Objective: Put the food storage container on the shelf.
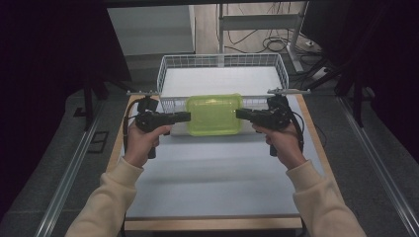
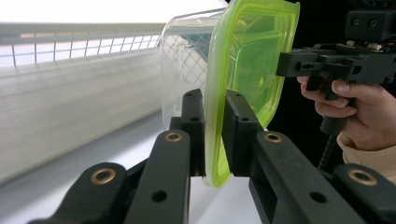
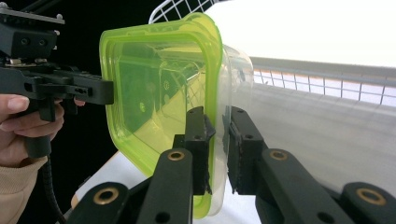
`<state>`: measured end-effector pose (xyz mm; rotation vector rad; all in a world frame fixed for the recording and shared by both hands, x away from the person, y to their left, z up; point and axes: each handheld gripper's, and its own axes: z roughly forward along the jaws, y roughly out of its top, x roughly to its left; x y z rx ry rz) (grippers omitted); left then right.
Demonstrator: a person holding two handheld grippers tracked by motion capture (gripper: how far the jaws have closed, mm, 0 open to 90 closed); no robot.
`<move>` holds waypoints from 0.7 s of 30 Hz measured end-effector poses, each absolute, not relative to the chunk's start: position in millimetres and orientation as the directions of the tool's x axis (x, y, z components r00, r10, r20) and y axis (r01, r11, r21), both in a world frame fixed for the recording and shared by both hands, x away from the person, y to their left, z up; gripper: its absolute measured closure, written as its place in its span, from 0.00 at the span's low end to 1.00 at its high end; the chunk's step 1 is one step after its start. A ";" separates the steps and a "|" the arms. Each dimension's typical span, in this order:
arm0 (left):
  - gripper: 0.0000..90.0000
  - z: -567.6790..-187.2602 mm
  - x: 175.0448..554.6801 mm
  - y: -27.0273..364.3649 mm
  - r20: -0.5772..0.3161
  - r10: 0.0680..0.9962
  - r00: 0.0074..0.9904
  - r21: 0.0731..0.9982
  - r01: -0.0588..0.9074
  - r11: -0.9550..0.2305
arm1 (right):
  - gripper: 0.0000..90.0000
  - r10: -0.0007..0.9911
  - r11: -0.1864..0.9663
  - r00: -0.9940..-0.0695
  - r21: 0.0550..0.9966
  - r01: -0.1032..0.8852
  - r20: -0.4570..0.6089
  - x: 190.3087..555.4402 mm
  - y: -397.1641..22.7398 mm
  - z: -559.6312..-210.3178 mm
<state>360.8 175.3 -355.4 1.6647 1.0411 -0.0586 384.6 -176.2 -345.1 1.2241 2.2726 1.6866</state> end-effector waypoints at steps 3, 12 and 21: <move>0.89 -351.1 364.2 174.7 -0.516 0.599 0.612 0.765 0.644 0.000 | 0.89 0.617 0.084 -0.686 0.834 0.546 0.386 386.8 -176.6 -341.6; 0.89 -344.3 374.0 174.0 -0.518 0.599 0.611 0.765 0.645 0.003 | 0.89 0.622 0.088 -0.688 0.840 0.536 0.374 395.4 -176.8 -333.5; 0.89 -334.7 386.9 174.3 -0.528 0.597 0.604 0.761 0.649 0.016 | 0.88 0.627 0.091 -0.687 0.841 0.533 0.367 404.9 -175.7 -320.6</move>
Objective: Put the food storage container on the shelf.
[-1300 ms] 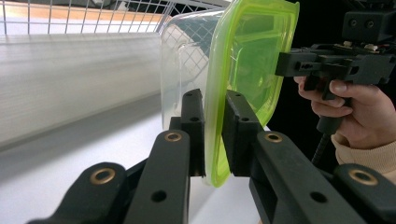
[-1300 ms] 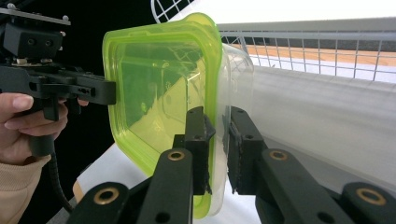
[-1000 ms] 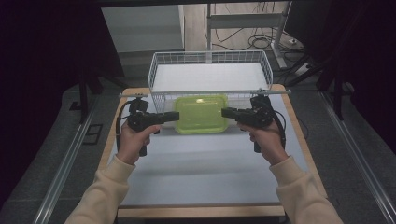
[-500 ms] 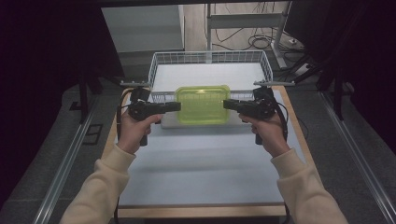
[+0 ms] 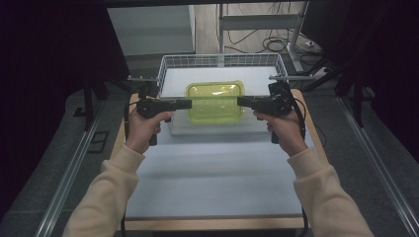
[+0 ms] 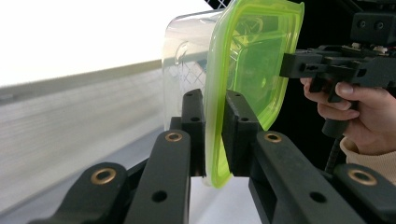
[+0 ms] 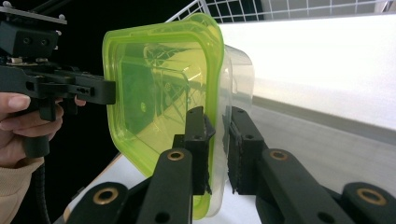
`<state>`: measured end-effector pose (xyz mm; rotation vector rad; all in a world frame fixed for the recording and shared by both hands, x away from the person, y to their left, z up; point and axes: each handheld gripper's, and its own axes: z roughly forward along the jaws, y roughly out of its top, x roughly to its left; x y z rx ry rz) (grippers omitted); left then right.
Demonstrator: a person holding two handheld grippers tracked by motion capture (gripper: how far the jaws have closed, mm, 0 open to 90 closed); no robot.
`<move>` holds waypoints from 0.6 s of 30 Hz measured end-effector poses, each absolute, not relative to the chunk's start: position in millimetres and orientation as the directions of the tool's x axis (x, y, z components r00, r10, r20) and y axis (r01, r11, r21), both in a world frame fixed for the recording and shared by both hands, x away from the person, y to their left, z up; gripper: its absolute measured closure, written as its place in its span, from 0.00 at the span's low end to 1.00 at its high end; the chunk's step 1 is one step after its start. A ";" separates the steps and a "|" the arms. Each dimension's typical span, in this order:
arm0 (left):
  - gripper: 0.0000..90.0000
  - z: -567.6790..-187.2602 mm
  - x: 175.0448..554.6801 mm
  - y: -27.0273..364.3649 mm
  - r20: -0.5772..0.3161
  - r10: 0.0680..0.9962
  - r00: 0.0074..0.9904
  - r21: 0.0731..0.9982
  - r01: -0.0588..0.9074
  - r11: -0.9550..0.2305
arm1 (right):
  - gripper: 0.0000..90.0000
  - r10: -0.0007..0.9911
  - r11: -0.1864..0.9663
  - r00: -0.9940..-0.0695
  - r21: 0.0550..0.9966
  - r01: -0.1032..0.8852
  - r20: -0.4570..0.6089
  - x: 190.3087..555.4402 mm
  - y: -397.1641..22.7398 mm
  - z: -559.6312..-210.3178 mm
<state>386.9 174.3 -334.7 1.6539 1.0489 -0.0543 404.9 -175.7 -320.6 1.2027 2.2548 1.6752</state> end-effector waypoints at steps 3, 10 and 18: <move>0.89 -329.8 392.3 171.7 -0.520 0.608 0.600 0.763 0.646 0.014 | 0.89 0.631 0.081 -0.680 0.840 0.537 0.374 410.9 -176.4 -318.1; 0.89 -319.3 403.3 170.1 -0.500 0.624 0.600 0.766 0.642 -0.003 | 0.89 0.635 0.072 -0.676 0.842 0.534 0.374 422.3 -177.1 -311.6; 0.89 -313.2 422.7 168.7 -0.512 0.625 0.589 0.758 0.652 0.006 | 0.88 0.649 0.065 -0.665 0.844 0.533 0.369 437.3 -176.3 -303.4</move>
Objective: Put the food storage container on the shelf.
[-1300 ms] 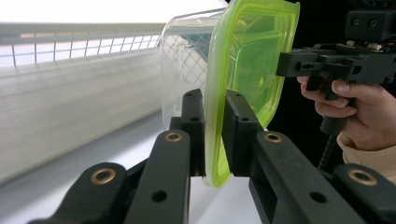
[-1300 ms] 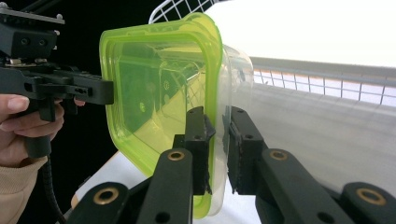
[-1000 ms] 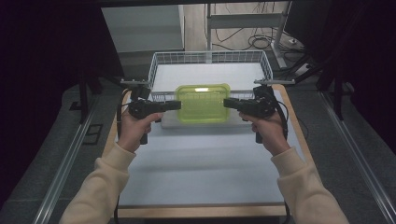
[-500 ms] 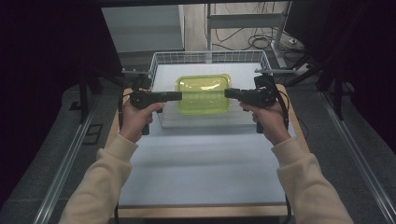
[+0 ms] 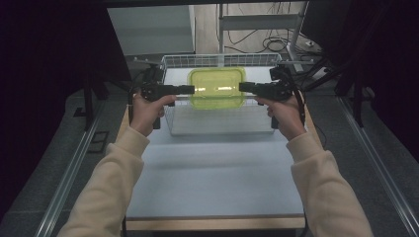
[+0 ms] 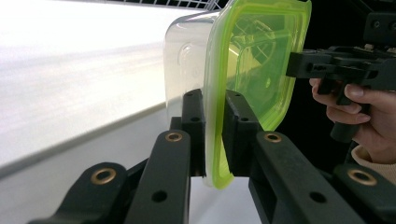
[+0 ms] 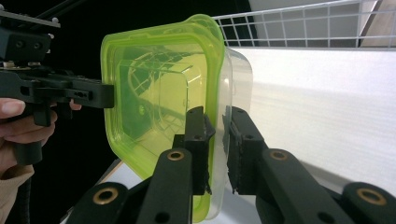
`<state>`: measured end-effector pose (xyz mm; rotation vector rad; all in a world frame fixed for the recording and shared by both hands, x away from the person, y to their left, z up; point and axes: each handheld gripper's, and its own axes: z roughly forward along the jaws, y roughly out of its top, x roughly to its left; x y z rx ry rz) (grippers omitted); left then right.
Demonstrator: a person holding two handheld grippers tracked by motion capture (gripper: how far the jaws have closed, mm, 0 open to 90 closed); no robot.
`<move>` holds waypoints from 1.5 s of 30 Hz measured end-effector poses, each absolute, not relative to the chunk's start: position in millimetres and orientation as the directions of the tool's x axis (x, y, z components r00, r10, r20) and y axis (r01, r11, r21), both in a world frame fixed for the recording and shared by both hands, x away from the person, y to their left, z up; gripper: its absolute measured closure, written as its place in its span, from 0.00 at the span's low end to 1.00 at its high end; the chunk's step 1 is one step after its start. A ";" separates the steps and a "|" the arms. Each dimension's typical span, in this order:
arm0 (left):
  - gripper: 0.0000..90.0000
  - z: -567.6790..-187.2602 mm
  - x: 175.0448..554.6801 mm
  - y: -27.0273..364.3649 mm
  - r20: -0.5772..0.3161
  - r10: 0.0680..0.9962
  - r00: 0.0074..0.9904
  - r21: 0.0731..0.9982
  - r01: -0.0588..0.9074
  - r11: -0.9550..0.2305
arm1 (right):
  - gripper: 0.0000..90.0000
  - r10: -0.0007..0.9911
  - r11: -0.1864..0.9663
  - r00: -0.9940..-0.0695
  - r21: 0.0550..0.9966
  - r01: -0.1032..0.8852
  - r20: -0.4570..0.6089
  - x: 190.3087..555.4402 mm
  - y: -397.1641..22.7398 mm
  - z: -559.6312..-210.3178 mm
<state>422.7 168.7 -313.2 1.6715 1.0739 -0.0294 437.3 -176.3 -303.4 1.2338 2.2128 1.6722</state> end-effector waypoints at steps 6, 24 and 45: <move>0.89 -307.2 436.4 169.4 -0.508 0.633 0.584 0.755 0.656 0.002 | 0.89 0.653 0.042 -0.652 0.842 0.538 0.384 450.1 -175.3 -301.7; 0.89 -313.0 478.9 163.1 -0.540 0.646 0.539 0.710 0.704 0.006 | 0.88 0.690 0.007 -0.589 0.810 0.586 0.420 489.6 -175.7 -303.8; 0.80 -326.2 499.2 154.0 -0.557 0.672 0.489 0.689 0.724 0.044 | 0.74 0.742 0.034 -0.550 0.797 0.603 0.384 505.2 -168.7 -313.8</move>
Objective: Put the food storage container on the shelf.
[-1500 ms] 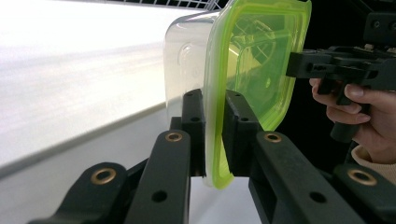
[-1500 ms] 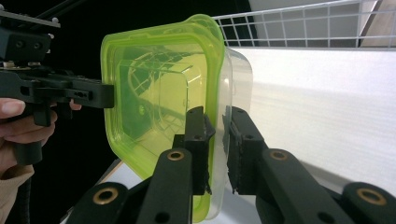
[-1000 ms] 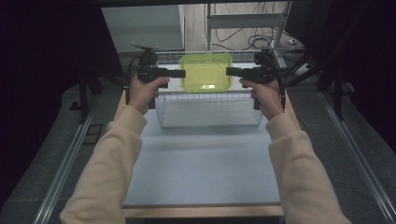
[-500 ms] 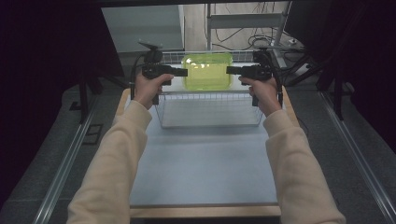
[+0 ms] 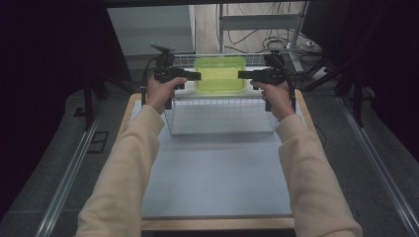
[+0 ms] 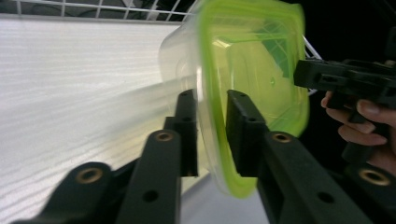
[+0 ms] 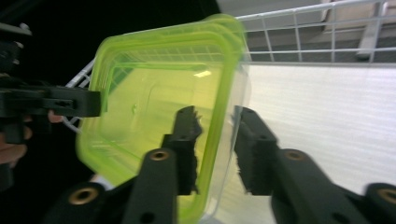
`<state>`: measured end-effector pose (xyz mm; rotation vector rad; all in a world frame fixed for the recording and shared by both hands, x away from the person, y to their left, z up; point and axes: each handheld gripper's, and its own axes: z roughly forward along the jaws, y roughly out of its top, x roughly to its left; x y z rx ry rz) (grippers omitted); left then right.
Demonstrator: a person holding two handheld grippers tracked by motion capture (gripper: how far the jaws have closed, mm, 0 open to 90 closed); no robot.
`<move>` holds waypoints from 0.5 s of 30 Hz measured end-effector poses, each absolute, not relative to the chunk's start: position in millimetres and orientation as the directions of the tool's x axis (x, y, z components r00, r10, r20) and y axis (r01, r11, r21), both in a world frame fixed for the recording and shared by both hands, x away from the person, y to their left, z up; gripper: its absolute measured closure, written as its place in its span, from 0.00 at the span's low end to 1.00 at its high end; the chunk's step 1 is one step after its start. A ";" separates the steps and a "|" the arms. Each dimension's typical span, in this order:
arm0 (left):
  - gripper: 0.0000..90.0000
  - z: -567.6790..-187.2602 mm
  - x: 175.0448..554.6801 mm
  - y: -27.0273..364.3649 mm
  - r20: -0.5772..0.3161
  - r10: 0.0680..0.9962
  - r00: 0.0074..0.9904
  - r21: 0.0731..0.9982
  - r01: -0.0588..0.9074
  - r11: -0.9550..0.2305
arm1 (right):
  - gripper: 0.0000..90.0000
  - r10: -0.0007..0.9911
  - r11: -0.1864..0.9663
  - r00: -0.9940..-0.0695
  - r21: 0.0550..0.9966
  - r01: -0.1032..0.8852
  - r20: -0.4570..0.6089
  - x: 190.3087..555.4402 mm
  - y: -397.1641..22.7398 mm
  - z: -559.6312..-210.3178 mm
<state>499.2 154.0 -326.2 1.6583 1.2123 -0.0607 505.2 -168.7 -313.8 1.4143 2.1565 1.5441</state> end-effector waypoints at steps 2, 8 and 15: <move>0.76 -328.8 501.4 153.5 -0.562 0.670 0.486 0.690 0.722 0.056 | 0.71 0.759 0.044 -0.543 0.804 0.594 0.359 506.7 -167.7 -315.6; 0.58 -336.7 505.7 152.7 -0.544 0.671 0.503 0.721 0.689 0.069 | 0.63 0.772 0.032 -0.528 0.808 0.589 0.354 511.2 -167.9 -321.0; 0.25 -336.7 503.5 156.1 -0.524 0.663 0.534 0.753 0.655 0.067 | 0.44 0.788 0.031 -0.523 0.827 0.561 0.325 505.2 -167.0 -319.7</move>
